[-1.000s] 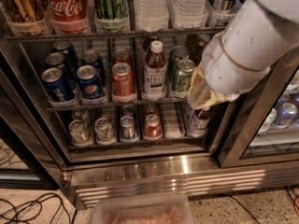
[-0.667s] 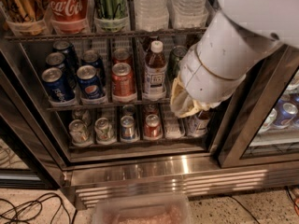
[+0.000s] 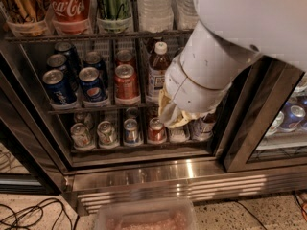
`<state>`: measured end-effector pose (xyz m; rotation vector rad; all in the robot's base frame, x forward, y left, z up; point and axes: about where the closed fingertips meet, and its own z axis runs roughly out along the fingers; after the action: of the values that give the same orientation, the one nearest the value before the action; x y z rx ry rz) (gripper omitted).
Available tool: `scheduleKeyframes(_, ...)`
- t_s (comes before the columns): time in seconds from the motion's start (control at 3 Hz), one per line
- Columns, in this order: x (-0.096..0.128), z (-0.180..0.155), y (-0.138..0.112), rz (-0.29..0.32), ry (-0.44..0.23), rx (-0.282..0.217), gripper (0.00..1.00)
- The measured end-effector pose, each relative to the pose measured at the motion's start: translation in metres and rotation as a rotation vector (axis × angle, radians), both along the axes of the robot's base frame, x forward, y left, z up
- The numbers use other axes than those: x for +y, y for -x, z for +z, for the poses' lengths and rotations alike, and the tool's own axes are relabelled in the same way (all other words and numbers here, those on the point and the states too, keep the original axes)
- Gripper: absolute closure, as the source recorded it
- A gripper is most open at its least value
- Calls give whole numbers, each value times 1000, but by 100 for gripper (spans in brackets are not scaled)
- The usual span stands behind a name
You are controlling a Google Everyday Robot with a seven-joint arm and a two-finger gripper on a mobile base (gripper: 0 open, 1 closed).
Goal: Pick pepsi can from middle shelf of fridge
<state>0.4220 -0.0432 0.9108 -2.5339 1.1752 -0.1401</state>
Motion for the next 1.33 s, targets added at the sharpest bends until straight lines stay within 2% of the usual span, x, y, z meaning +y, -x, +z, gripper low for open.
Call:
scheduleKeyframes(0.33,11,1,-3,105,41,-80,100)
scheduleKeyframes(0.67,37,-1,-11,308,98,-206,100)
scheduleKeyframes(1.0,60,-4,-20,491,116,-294,100)
scheduleKeyframes(1.33,88,-13,-26,681,119,-334,100)
